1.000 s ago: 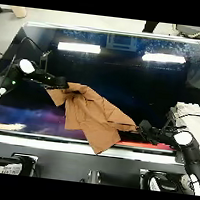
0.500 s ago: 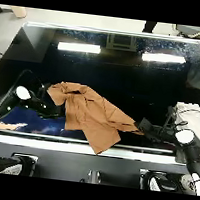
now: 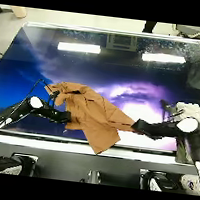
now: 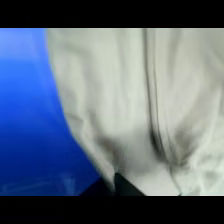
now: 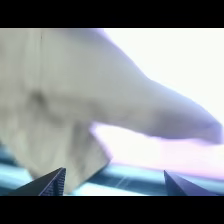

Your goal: Fold the shirts.

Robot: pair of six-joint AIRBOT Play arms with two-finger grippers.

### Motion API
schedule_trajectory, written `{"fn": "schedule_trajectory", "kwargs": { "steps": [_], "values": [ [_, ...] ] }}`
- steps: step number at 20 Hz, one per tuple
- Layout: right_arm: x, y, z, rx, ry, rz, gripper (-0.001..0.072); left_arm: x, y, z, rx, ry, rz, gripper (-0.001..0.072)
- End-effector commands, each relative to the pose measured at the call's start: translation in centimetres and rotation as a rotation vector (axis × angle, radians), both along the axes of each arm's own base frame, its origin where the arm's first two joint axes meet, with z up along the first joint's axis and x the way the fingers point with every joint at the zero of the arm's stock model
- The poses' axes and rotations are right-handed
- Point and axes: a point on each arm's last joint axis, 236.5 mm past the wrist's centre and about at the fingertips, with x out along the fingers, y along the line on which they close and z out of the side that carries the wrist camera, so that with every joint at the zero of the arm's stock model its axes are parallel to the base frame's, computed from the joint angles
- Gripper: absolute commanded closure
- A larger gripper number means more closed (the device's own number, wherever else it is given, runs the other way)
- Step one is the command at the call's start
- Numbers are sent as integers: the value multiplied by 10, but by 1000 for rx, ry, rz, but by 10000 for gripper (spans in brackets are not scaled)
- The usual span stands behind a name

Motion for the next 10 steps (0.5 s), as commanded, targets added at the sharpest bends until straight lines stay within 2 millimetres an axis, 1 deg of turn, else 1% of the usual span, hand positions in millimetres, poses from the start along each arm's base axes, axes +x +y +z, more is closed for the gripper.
{"fn": "schedule_trajectory", "kwargs": {
  "steps": [1, 2, 3, 4, 5, 7, 8, 9, 10],
  "values": [
    [-33, 46, -43, 85, 166, 94, 32, 6, -7, 5, -19, -42, -39, 678],
    [-34, 57, -54, 84, 187, 110, 32, 6, -8, 10, -25, -57, -61, 678],
    [-32, 70, -59, 107, 196, 103, 32, 6, -9, 15, -29, -71, -70, 679],
    [-28, 82, -64, 131, 195, 93, 32, 7, -9, 20, -31, -88, -73, 679],
    [-23, 89, -70, 138, 187, 70, 33, 9, -9, 26, -33, -107, -74, 679],
    [-10, 101, -74, 168, 173, 6, 36, 11, -9, 37, -41, -142, -74, 679],
    [-5, 107, -72, 199, 176, -17, 38, 12, -10, 41, -44, -154, -73, 679],
    [-2, 112, -69, 230, 175, -32, 69, 13, -10, 43, -46, -162, -73, 678],
    [2, 116, -67, 253, 180, -57, 144, 13, -10, 45, -47, -167, -72, 678]
  ]
}}
